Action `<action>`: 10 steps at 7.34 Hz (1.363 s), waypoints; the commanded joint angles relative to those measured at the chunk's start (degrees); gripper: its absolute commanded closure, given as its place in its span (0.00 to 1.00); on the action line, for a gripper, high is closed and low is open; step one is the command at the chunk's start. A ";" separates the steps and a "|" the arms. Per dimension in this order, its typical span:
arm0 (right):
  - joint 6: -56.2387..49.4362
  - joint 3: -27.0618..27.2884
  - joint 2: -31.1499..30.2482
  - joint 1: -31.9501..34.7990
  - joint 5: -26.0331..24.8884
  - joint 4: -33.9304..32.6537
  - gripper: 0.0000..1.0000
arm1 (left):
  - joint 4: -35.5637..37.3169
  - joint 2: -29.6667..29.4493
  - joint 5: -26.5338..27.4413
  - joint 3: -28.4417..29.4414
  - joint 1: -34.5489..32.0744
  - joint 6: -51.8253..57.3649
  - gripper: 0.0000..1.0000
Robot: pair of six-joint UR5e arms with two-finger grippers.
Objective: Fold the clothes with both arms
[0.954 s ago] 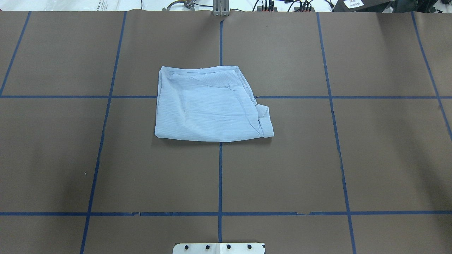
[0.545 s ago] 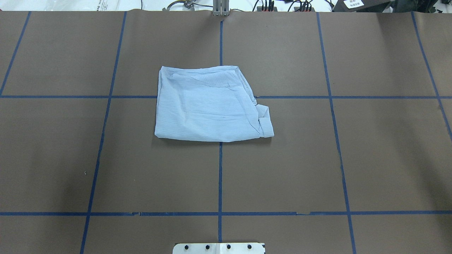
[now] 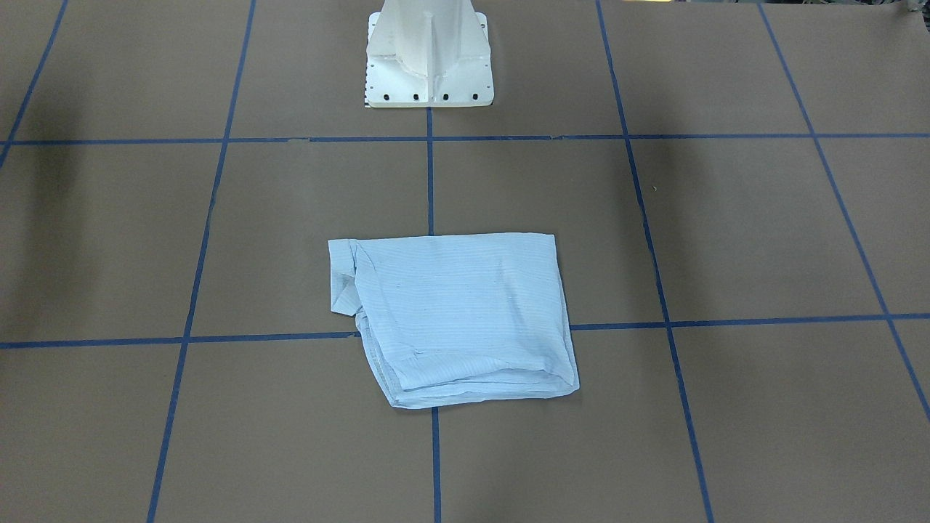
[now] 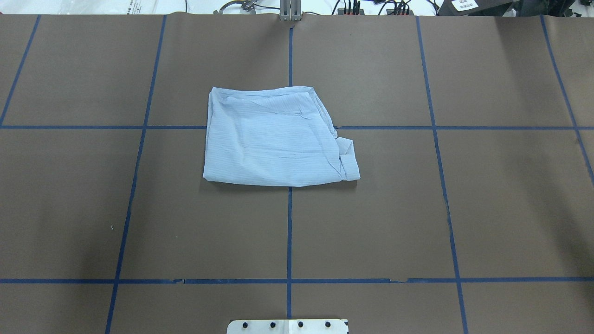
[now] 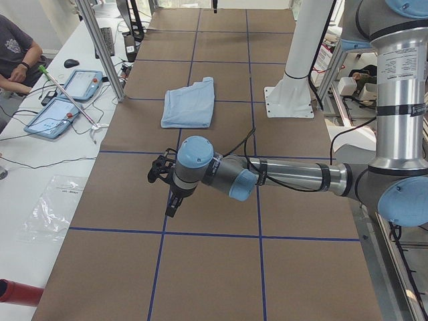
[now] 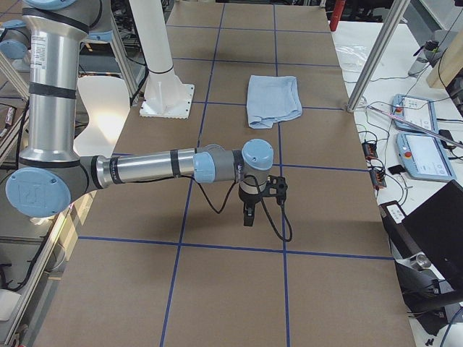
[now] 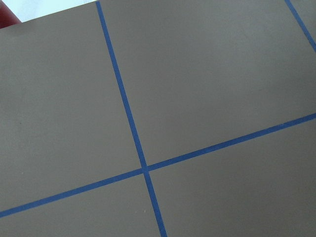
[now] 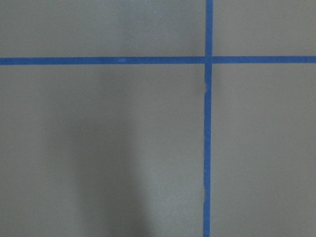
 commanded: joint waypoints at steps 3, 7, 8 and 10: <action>-0.10 -3.43 0.55 2.26 0.11 0.17 0.00 | -0.63 -0.40 -0.17 0.39 0.07 0.07 0.00; 0.08 -3.51 0.81 2.26 0.11 0.26 0.00 | -0.63 -0.58 -0.26 0.66 0.16 0.07 0.00; 0.08 -3.51 0.81 2.26 0.11 0.26 0.00 | -0.72 -0.75 -0.26 0.57 0.24 0.07 0.00; 0.08 -3.51 0.90 2.26 0.11 0.26 0.00 | -0.63 -0.75 -0.26 1.09 0.25 0.07 0.00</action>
